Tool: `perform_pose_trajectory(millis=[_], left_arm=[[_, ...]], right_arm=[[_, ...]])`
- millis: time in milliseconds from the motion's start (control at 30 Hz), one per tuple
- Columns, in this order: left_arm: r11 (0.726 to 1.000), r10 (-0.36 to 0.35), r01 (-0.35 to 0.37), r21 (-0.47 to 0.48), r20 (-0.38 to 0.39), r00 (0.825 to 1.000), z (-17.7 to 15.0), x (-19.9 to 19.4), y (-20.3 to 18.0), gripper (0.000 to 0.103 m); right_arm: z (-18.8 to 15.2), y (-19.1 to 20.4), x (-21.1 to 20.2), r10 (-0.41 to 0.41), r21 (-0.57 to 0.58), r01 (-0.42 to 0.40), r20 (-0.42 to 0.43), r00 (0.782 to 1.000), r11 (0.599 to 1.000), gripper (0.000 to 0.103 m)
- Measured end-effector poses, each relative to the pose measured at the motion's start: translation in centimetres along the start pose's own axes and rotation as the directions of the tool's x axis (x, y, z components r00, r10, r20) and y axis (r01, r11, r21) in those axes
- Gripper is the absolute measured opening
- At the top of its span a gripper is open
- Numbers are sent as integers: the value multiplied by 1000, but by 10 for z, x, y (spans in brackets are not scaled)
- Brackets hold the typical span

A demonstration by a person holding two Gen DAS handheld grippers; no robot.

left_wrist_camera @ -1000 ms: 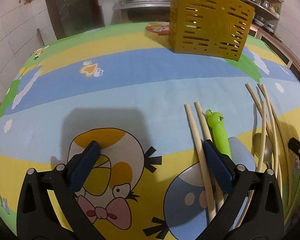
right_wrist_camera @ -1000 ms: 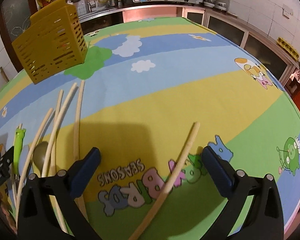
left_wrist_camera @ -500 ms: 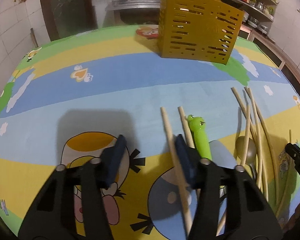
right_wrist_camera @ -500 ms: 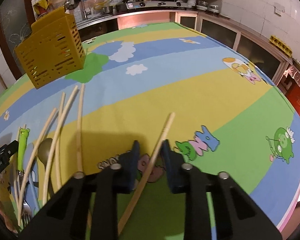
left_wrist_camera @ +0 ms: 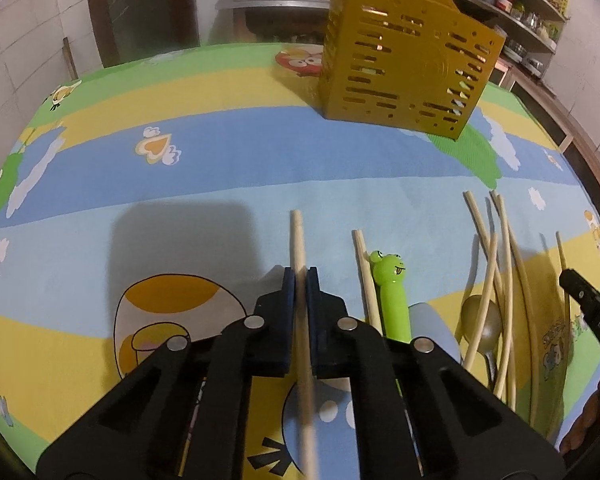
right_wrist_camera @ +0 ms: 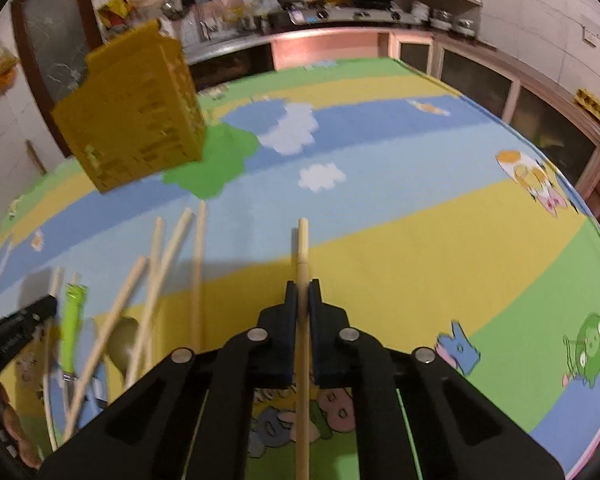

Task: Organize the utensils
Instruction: 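Lift the chopstick with the right gripper and carry it over the yellow holder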

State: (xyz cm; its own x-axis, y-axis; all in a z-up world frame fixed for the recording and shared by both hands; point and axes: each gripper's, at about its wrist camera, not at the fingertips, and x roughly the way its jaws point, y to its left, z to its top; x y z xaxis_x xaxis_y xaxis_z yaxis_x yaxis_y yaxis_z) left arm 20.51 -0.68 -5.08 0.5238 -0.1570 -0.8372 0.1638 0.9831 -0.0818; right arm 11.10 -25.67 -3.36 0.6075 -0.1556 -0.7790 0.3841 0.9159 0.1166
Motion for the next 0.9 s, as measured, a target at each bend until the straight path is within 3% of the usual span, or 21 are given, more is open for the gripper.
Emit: perform_pose_trajectory(millis=[233, 400, 567, 667, 900], left_arm=[[999, 2, 3, -34, 143, 990, 1, -40, 6, 4], [999, 13, 2, -50, 292, 956, 0, -83, 9, 4], [998, 35, -11, -59, 410, 911, -7, -114, 7, 4], [998, 46, -19, -66, 442, 896, -9, -120, 6, 4], [997, 46, -9, -81, 467, 883, -12, -130, 9, 4]], right_arm=[[12, -1, -34, 113, -21, -111, 165, 980, 994, 6], [15, -2, -62, 183, -46, -178, 276, 944, 983, 6], [20, -1, -83, 221, -83, -205, 361, 906, 975, 6], [20, 1, -90, 226, -116, -195, 411, 883, 974, 6], [13, -5, -99, 255, -130, -219, 477, 841, 967, 6]])
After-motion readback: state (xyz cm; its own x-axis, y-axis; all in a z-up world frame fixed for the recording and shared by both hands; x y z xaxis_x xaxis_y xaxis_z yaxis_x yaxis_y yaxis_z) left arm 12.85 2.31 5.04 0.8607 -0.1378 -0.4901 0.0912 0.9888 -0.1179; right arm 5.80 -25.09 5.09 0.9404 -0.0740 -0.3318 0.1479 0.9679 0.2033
